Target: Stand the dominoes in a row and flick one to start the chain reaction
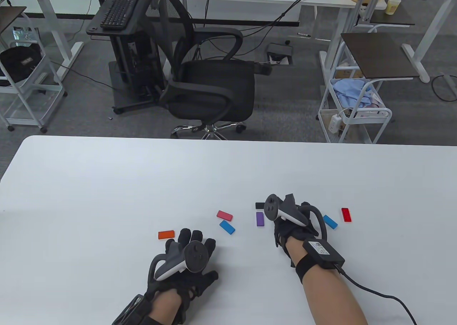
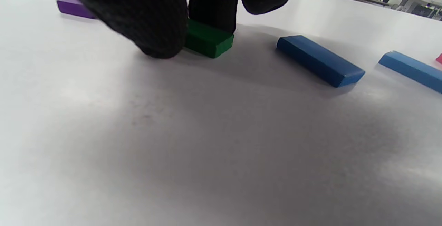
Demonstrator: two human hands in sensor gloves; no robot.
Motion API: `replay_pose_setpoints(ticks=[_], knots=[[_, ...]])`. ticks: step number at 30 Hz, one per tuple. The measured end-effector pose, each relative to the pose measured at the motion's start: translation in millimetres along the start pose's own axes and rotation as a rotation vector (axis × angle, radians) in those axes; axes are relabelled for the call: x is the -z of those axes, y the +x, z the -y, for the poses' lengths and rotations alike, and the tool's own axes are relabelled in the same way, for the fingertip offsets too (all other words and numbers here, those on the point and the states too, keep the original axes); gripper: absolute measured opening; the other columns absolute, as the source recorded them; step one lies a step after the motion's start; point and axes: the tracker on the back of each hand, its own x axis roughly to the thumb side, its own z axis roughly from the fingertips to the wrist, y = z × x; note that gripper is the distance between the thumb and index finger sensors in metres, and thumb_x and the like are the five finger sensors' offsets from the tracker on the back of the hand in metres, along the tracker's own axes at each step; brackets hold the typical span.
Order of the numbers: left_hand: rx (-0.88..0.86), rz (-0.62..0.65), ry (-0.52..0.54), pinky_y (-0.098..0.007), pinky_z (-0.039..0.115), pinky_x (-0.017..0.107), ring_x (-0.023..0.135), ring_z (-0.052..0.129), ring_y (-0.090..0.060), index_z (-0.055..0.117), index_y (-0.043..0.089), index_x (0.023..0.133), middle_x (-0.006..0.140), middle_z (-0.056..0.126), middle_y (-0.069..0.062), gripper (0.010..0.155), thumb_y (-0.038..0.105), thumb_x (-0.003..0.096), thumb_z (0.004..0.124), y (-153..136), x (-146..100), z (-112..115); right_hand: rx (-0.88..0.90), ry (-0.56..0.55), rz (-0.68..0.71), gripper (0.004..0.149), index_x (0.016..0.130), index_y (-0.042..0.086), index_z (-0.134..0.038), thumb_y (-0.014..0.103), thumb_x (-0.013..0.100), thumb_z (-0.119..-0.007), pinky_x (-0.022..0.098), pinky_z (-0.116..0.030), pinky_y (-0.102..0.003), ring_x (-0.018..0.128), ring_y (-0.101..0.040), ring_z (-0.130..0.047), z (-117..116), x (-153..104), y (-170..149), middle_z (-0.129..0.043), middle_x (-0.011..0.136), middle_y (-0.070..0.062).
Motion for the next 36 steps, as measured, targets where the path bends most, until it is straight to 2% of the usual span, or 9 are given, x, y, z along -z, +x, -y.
replay_pose_setpoints(ticks=[13,23,26,31,36], knots=[[0.000,0.003,-0.004,-0.067,-0.003,0.066,0.099,-0.019,-0.034,0.011,0.037,0.105,0.111,-0.012,-0.003,0.082,0.063,0.0453,0.061,0.5,0.0,0.1,-0.024,-0.075,0.025,0.065,0.099,0.023,-0.045,0.028,0.049,-0.085,0.074,-0.024,-0.065,0.092,-0.040,-0.059,-3.0,-0.6,2.3,-0.073,0.093,-0.008],[-0.006,0.007,0.011,-0.067,-0.003,0.066,0.099,-0.019,-0.033,0.011,0.037,0.105,0.111,-0.012,-0.003,0.082,0.063,0.0453,0.061,0.9,-0.5,-1.5,-0.020,-0.154,0.047,0.066,0.097,0.017,-0.052,0.033,0.045,-0.090,0.074,-0.029,-0.067,0.084,-0.041,-0.069,-2.3,-5.0,-5.8,-0.079,0.087,-0.012],[-0.007,0.010,0.013,-0.067,-0.003,0.066,0.099,-0.019,-0.033,0.011,0.037,0.105,0.111,-0.012,-0.003,0.082,0.063,0.0453,0.061,0.8,-0.5,-1.7,0.033,-0.177,0.054,0.065,0.097,0.017,-0.053,0.033,0.045,-0.089,0.073,-0.028,-0.067,0.084,-0.042,-0.068,1.7,-9.1,-10.9,-0.077,0.088,-0.013],[-0.006,0.015,0.018,-0.067,-0.003,0.066,0.099,-0.019,-0.033,0.011,0.037,0.105,0.111,-0.012,-0.003,0.082,0.063,0.0453,0.060,1.4,-0.5,-1.7,0.170,-0.226,0.070,0.053,0.093,0.021,-0.066,0.033,0.046,-0.088,0.073,-0.028,-0.067,0.084,-0.043,-0.066,11.0,-18.2,-20.1,-0.075,0.090,-0.014],[-0.006,0.016,0.018,-0.067,-0.003,0.066,0.099,-0.019,-0.033,0.011,0.037,0.105,0.111,-0.012,-0.003,0.082,0.063,0.0453,0.060,1.3,-0.6,-1.5,0.265,-0.242,0.086,0.052,0.092,0.023,-0.066,0.033,0.045,-0.087,0.073,-0.029,-0.067,0.085,-0.042,-0.067,14.3,-24.7,-26.0,-0.075,0.090,-0.013]])
